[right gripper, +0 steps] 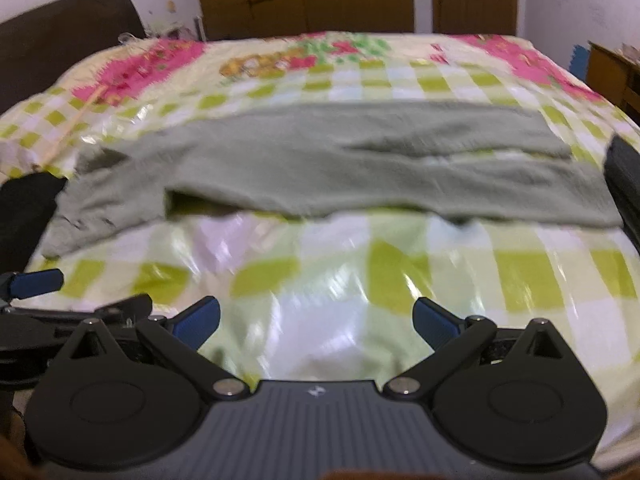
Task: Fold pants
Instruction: 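Grasp the waistband of the grey-green pants with both grippers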
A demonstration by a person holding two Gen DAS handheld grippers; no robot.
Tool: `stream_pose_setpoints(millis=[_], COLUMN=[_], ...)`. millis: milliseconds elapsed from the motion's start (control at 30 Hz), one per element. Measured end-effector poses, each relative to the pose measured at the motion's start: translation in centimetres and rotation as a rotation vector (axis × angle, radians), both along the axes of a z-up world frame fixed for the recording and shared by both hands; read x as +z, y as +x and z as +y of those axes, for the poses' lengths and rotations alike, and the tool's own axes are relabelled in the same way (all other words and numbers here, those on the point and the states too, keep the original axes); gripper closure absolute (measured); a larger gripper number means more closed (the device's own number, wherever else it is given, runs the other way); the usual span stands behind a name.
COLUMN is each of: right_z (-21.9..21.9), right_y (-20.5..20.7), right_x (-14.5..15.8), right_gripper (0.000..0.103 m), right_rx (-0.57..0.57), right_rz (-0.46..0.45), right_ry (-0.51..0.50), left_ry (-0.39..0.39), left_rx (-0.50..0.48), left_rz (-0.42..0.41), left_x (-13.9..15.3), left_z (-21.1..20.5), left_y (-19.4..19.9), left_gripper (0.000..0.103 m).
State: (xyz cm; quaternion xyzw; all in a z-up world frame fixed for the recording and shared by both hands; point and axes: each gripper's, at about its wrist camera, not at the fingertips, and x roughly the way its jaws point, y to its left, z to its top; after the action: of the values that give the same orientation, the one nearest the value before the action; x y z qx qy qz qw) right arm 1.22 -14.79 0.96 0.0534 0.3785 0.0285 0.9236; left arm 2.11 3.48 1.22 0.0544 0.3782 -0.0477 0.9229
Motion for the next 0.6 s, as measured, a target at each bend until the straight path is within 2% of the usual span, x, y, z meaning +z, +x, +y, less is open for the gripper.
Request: stream_pose_setpoints(millis=[100, 167, 300, 433, 533, 600], right_z=[1.2, 2.5, 5.6, 8.9, 11.4, 12.9], right_y=[2.0, 3.7, 6.9, 9.9, 11.2, 11.7], right_x=[0.8, 1.0, 0.5, -0.5, -1.4, -2.2], right_gripper=[0.001, 0.001, 0.002, 0.003, 0.004, 0.014], right_rx=[0.059, 0.117, 0.272, 0.419, 0.545, 0.637], right_rz=[-0.025, -0.042, -0.079, -0.094, -0.129, -0.130], right_ry=[-0.002, -0.034, -0.128, -0.210, -0.298, -0.356], left_ry=[-0.029, -0.014, 0.096, 0.140, 0.194, 0.257], left_rx=[0.010, 0.011, 0.009, 0.003, -0.043, -0.092], left_rz=[-0.011, -0.026, -0.030, -0.004, 0.038, 0.039], left_x=[0.7, 0.8, -0.2, -2.4, -4.1, -5.1], left_z=[2.7, 4.6, 8.0, 10.9, 12.0, 12.1], left_y=[1.2, 2.2, 4.9, 7.2, 8.4, 8.4], left_gripper=[0.000, 0.000, 0.000, 0.000, 0.000, 0.000])
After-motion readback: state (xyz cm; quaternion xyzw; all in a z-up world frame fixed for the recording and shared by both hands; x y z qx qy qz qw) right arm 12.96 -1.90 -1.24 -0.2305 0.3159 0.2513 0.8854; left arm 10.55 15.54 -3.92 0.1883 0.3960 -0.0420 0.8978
